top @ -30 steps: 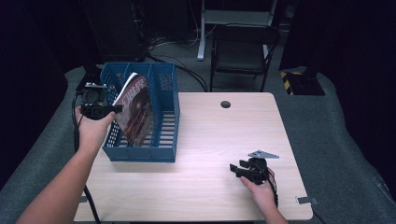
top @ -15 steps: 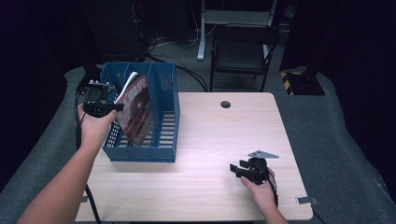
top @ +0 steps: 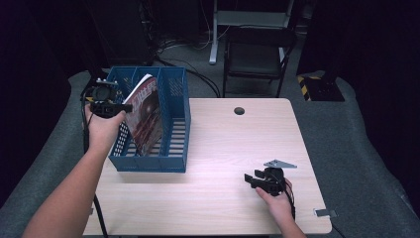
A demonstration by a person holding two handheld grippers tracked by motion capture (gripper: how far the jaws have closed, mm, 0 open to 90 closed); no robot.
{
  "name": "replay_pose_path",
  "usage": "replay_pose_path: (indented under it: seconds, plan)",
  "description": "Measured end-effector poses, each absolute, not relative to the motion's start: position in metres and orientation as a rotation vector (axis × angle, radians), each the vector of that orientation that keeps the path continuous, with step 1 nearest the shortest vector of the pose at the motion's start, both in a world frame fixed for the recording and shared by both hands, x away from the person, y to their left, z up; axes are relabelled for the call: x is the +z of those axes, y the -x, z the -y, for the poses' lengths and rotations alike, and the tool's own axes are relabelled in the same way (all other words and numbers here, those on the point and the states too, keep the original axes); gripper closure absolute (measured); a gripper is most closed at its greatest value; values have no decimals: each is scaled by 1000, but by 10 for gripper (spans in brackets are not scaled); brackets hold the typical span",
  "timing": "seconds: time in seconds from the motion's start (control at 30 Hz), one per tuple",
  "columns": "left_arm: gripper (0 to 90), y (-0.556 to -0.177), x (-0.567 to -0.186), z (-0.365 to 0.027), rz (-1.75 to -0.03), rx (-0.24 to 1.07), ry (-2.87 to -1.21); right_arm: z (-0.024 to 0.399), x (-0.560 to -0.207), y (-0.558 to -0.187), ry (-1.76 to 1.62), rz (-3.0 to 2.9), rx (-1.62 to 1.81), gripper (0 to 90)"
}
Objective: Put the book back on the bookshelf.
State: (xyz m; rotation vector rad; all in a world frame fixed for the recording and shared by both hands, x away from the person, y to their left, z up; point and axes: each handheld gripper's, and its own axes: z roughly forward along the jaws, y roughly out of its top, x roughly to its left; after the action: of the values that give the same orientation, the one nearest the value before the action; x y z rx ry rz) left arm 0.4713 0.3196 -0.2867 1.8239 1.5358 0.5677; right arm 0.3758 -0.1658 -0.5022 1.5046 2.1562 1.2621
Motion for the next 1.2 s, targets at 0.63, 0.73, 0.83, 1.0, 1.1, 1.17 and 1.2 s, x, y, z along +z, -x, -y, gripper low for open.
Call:
replay_pose_path:
  seconds: [0.63,0.73,0.83,1.0,1.1,1.17,1.2]
  plan:
    - [844,-487,-289,-319,-1588,642,-1654,167,-502,-375,-1512,-2159,1262,463]
    - [844,-489,-290,-316,-1592,661,-1653,167,-502,-375,-1516,-2155,1262,463]
    - [844,-490,-291,-316,-1594,681,-1648,167,-502,-375,-1503,-2164,1258,462]
    - [844,-489,-293,-317,-1592,710,-1631,166,-503,-375,-1505,-2167,1254,463]
    - [844,-489,-295,-315,-1587,725,-1633,165,-503,-375,-1500,-2168,1254,463]
    - [844,-489,-297,-315,-1584,734,-1633,165,-504,-375,-1493,-2171,1251,463]
    - [844,-489,-297,-314,-1589,734,-1634,165,-504,-375,-1492,-2172,1251,463]
